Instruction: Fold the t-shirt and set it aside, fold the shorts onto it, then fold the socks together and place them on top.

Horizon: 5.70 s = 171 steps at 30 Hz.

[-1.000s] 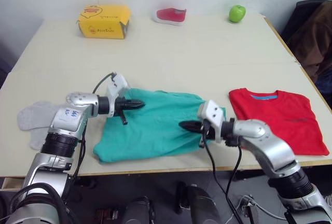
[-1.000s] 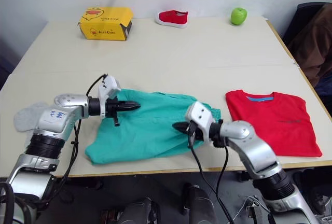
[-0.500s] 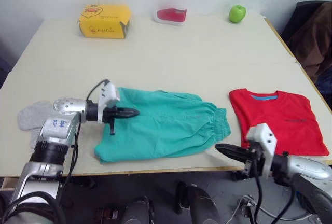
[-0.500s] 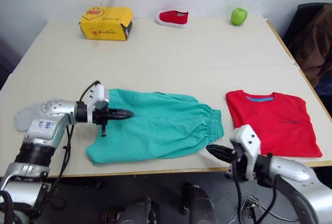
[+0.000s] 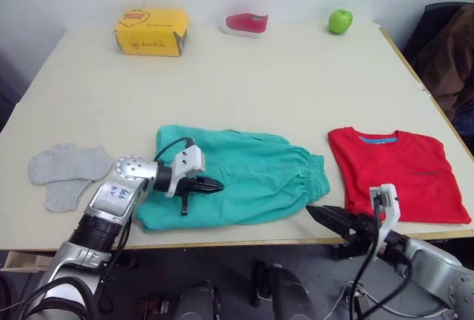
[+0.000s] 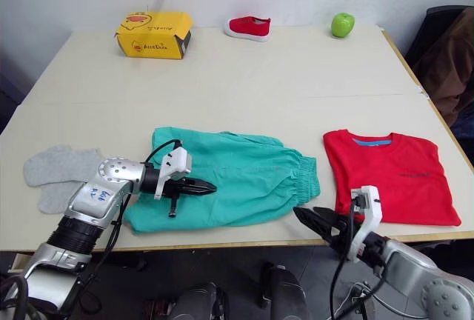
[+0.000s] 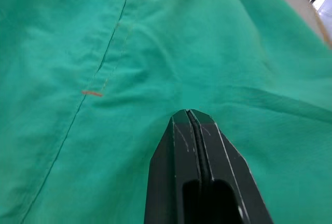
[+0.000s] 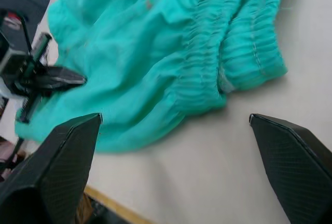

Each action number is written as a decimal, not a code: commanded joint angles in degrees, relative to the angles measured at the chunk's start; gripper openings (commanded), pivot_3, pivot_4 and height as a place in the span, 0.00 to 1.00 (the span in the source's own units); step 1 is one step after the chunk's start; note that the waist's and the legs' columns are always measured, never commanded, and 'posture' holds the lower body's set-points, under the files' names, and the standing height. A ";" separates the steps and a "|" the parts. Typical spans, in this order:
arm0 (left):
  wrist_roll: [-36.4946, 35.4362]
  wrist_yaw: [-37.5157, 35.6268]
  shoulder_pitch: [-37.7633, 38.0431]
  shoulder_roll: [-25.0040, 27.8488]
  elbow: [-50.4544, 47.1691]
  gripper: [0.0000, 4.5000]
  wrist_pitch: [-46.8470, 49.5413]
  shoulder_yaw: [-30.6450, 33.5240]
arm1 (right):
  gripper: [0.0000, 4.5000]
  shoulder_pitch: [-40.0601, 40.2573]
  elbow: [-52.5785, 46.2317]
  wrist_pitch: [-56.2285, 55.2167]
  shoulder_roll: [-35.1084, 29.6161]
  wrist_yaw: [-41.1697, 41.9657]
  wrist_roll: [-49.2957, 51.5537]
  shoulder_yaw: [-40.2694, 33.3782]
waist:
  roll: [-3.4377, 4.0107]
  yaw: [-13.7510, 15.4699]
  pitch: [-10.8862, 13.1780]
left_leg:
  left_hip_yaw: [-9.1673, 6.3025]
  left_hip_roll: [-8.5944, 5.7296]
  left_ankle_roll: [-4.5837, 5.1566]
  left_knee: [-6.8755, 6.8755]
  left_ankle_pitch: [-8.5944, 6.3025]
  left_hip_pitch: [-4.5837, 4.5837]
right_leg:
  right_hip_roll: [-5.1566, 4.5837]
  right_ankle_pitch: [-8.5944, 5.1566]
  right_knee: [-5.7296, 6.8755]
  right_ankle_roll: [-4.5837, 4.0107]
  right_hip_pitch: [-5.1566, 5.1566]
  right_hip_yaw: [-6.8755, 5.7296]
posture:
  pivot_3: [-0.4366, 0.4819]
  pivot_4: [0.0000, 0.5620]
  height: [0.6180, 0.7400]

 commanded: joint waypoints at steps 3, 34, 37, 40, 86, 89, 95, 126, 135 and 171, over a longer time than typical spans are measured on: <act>2.44 1.57 -0.46 -1.05 0.32 0.00 -3.42 -0.32 | 0.99 -4.87 6.79 1.90 2.37 -2.89 0.06 5.30 | -0.31 -0.05 -0.19 | -0.01 0.02 0.01 -0.01 0.00 0.02 | 0.00 0.00 -0.01 0.00 0.02 0.00 | 0.48 0.27 1.00; -7.81 10.08 4.36 6.35 -13.80 0.00 13.84 17.02 | 0.01 -46.74 6.68 0.47 6.94 16.76 -10.41 30.68 | -0.38 -1.49 -0.35 | -0.02 0.12 -0.18 -0.20 0.12 -0.24 | 0.02 -0.05 0.35 -0.15 -0.73 -0.10 | 0.48 0.27 1.00; -9.40 10.54 8.43 9.24 -19.10 0.00 17.71 19.53 | 0.01 -49.61 11.04 -1.12 6.28 21.47 -16.49 34.26 | -0.38 -1.32 -0.35 | -0.01 0.06 -0.16 -0.21 0.14 -0.53 | 0.00 -0.05 0.25 -0.15 -0.96 -0.15 | 0.48 0.27 1.00; -6.93 11.14 12.49 9.54 -20.53 0.00 15.57 16.99 | 0.01 -49.65 14.36 -2.35 5.78 24.19 -20.77 35.30 | -0.38 -1.11 -0.35 | -0.04 -0.03 -0.05 -0.21 0.13 -0.64 | -0.07 0.00 0.08 -0.05 -0.94 -0.17 | 0.48 0.27 1.00; 4.71 6.05 -4.52 -0.56 4.13 0.00 -2.48 2.84 | 0.99 -22.19 19.95 -10.25 12.22 -36.18 32.28 17.94 | -0.38 -0.47 -0.35 | -0.09 -0.06 0.05 0.09 0.21 -0.79 | -0.11 0.15 0.16 0.06 -0.92 -0.12 | 0.48 0.27 1.00; 4.47 6.41 -4.12 -0.57 3.39 0.00 -1.96 3.09 | 0.99 -25.36 23.02 -12.41 14.86 -34.13 29.21 16.82 | -0.38 -0.72 -0.35 | -0.10 -0.04 0.05 0.08 0.22 -0.78 | -0.09 0.15 0.18 0.06 -0.92 -0.12 | 0.48 0.27 1.00; 5.16 6.71 -2.56 -0.07 2.66 0.00 -2.11 2.69 | 0.78 -26.97 20.68 -12.05 13.39 -24.39 19.38 16.54 | -0.38 -1.11 -0.35 | -0.11 -0.05 0.07 0.08 0.22 -0.82 | -0.11 0.15 0.17 0.06 -0.93 -0.12 | 0.48 0.27 1.00; -13.34 14.47 11.25 15.22 -20.93 0.00 25.39 36.51 | 0.00 -60.51 33.77 -16.87 22.47 29.07 -41.23 45.54 | -0.37 -2.34 -0.34 | -0.20 -0.05 0.04 0.17 0.23 -1.02 | -0.12 0.13 0.23 0.03 -1.13 -0.24 | 0.48 0.27 1.00; -9.38 19.96 7.50 16.78 -10.34 0.00 18.64 35.41 | 0.41 -64.36 31.58 -11.93 28.99 35.55 -39.15 42.18 | -0.37 -2.71 -0.34 | -0.30 -0.08 0.01 0.15 0.22 -1.11 | -0.11 0.12 0.22 0.02 -1.16 -0.26 | 0.48 0.27 1.00; -22.09 8.71 7.01 16.14 -24.54 0.00 26.95 22.04 | 0.41 -52.99 29.64 -19.62 23.90 38.34 -52.72 47.78 | -0.38 -3.33 -0.34 | -0.23 -0.08 -0.23 0.05 0.30 -1.00 | -0.01 0.08 0.29 -0.05 -1.19 -0.16 | 0.48 0.27 1.00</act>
